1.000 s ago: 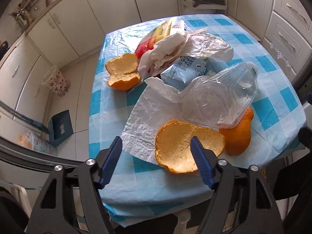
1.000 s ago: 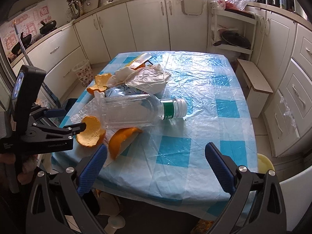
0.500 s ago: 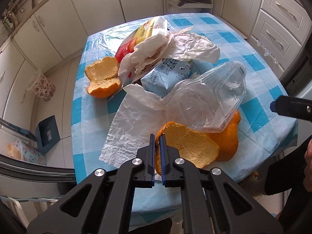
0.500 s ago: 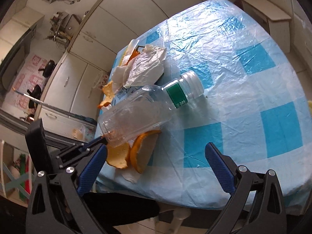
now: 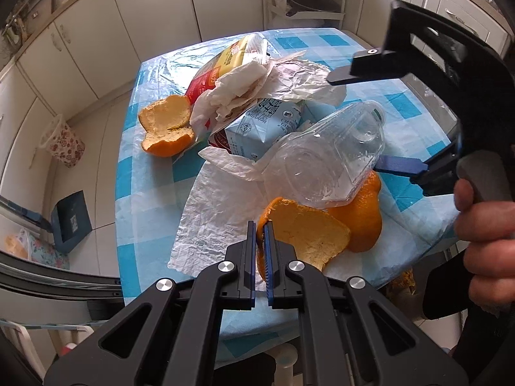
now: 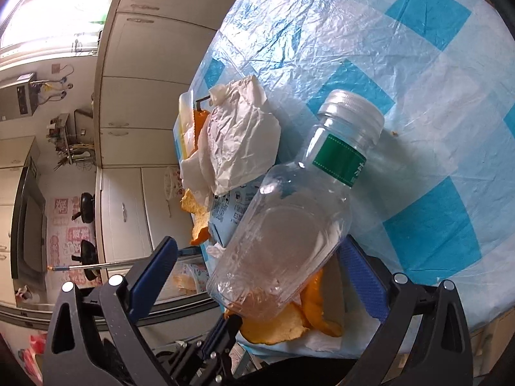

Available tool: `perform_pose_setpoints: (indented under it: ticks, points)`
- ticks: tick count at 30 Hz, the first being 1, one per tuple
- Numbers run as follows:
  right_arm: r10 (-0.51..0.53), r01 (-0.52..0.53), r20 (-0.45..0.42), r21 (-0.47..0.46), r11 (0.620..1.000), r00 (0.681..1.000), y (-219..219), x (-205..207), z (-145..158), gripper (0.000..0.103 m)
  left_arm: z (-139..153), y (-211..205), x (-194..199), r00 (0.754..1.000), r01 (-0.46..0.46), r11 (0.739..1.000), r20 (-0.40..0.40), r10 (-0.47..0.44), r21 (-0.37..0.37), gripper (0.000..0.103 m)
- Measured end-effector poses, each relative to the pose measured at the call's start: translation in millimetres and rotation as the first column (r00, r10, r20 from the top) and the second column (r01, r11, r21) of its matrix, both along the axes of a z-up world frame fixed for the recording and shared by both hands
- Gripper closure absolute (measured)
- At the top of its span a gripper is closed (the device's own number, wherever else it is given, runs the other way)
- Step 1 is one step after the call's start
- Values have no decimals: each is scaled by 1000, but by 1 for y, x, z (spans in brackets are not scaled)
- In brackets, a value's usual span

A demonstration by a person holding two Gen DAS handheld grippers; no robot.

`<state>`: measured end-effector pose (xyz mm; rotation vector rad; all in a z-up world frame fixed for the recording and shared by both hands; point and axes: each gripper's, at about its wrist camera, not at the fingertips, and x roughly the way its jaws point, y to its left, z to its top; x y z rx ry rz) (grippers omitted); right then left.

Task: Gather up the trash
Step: 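Grasp the clear plastic bottle with the right tool while the left tool grasps an orange peel piece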

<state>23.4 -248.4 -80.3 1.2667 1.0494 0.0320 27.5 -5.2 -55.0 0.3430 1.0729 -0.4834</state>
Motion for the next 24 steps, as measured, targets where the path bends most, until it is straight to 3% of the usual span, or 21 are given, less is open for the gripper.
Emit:
perform_pose_setpoints:
  ticks: [2,4,6,10,16,24]
  points:
    - [-22,22,-11,15,1000,1000,0,4,-5,10,1,4,0,1000,-8,1000,-3,8,-12,98]
    - [-28,28,-10,31,999,1000,-3,3,-14,33,2,10,2,1000,-23,999,-7,23,-21,98]
    - [-19,17,15,70,997,1000,-4,2,-21,41,4,17,4,999,-43,998,-10,43,-37,98]
    - [-16,10,76,80,997,997,-10,-7,-15,42,9,27,8,997,-71,994,-22,70,-83,98]
    - [11,-15,186,18,1000,982,-25,-26,13,44,19,36,10,995,-98,981,-22,96,-169,98]
    - [12,-10,237,-9,1000,971,-51,-52,22,45,28,34,9,993,-114,967,-15,113,-230,98]
